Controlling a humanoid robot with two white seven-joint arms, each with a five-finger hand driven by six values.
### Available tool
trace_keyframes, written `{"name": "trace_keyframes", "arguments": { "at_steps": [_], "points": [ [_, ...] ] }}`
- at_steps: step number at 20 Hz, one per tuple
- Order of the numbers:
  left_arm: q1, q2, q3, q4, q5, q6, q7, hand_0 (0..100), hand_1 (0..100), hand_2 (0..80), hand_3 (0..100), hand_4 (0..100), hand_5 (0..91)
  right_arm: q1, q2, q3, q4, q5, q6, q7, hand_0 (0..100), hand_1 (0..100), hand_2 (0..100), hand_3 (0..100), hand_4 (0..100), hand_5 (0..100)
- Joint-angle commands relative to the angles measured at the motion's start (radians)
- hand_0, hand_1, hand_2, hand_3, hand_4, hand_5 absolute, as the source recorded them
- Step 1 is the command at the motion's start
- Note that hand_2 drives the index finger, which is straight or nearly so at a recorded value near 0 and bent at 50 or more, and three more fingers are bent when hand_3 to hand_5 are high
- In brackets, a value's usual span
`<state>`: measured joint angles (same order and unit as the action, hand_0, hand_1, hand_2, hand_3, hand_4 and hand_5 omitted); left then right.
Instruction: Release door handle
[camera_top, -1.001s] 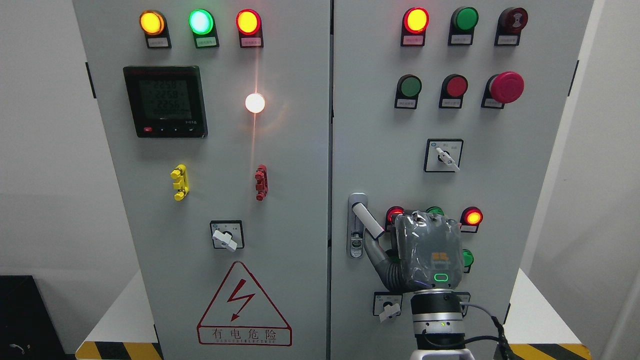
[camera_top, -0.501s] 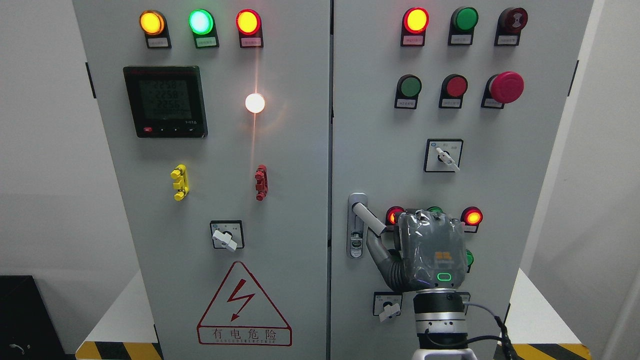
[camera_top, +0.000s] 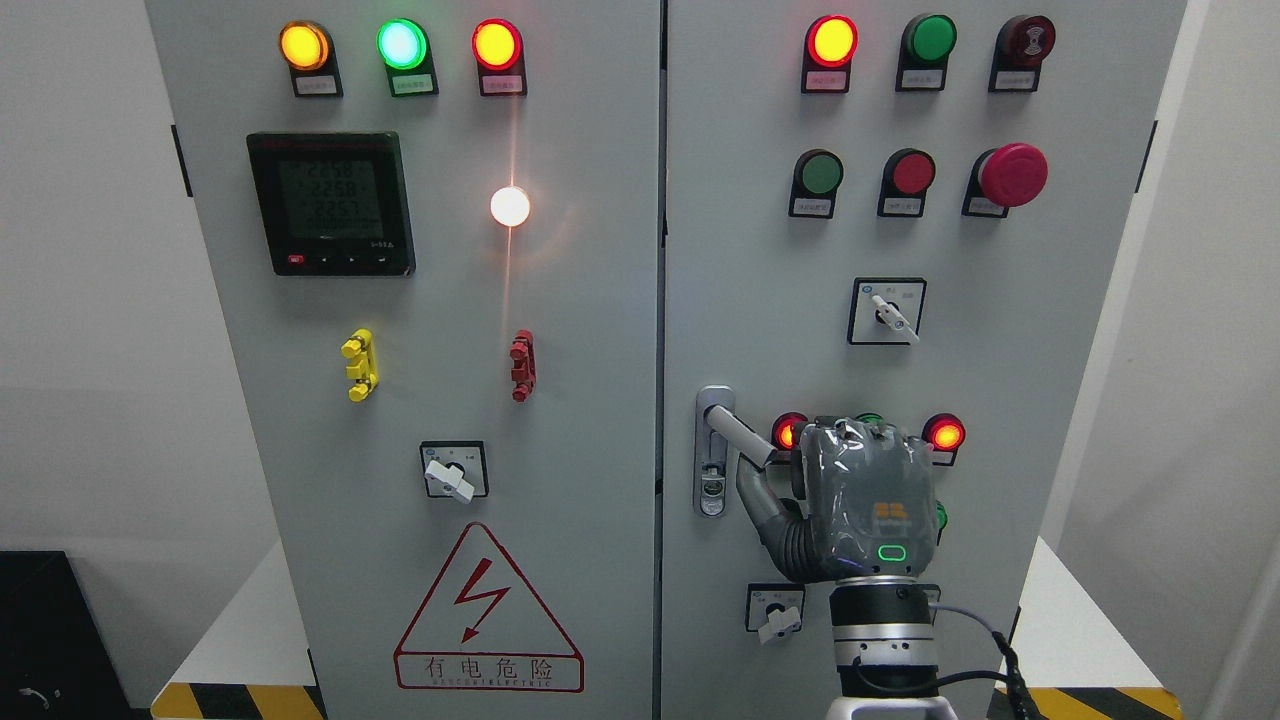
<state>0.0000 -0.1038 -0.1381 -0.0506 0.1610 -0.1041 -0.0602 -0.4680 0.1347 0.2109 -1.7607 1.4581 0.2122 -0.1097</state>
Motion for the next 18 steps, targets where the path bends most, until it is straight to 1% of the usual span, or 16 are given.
{"name": "trace_keyframes", "arguments": {
  "at_steps": [1,18],
  "points": [
    [0.009,0.000,0.000,0.000,0.000,0.000,0.000,12,56,0.0,0,0,0.0,-0.001,0.000,-0.004,-0.002,0.001,0.000,0.004,51,44,96,100,100,100],
    [0.009,0.000,0.000,0.000,0.000,0.000,0.000,12,56,0.0,0,0,0.0,-0.001,0.000,-0.004,-0.011,-0.002,0.000,0.002,51,43,96,100,100,100]
  ]
}}
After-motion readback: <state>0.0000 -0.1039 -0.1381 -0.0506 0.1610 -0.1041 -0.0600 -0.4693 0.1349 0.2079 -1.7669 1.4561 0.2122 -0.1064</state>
